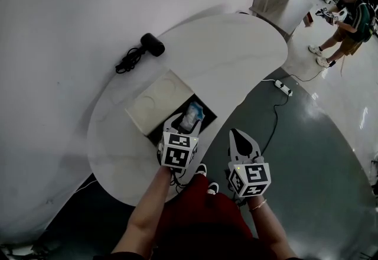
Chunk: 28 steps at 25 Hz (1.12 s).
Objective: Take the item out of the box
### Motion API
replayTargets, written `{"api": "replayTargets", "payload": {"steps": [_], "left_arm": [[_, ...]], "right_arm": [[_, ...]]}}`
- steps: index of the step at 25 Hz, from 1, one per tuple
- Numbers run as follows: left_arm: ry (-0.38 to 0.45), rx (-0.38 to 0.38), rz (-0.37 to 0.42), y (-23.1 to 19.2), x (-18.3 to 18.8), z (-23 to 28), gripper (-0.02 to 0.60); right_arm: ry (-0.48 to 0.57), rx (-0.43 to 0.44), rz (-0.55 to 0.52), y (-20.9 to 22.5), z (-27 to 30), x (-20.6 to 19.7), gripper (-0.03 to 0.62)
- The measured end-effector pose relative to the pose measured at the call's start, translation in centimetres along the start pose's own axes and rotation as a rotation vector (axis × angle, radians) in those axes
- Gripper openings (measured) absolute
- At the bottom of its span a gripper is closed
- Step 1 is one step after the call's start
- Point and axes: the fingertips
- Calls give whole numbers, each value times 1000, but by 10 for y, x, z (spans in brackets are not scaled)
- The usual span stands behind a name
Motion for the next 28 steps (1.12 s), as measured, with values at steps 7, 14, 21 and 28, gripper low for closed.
{"api": "replayTargets", "payload": {"steps": [7, 14, 21, 28], "left_arm": [[-76, 1, 25, -5, -12, 18, 201], [-116, 7, 43, -13, -21, 30, 201], [-166, -19, 24, -14, -28, 41, 201], [-244, -43, -9, -13, -40, 47, 201]], "right_arm": [[-27, -6, 9, 5, 8, -10, 15], [-55, -15, 21, 9, 14, -19, 15], [-71, -20, 30, 9, 21, -26, 15], [-81, -10, 32, 8, 30, -30, 15]]}}
Point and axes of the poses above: the fingertips, and each gripper's own axes: z forward along the fingers, y to its right, x out of its top, and after that the axes turned 8 degrees about y, right-handed
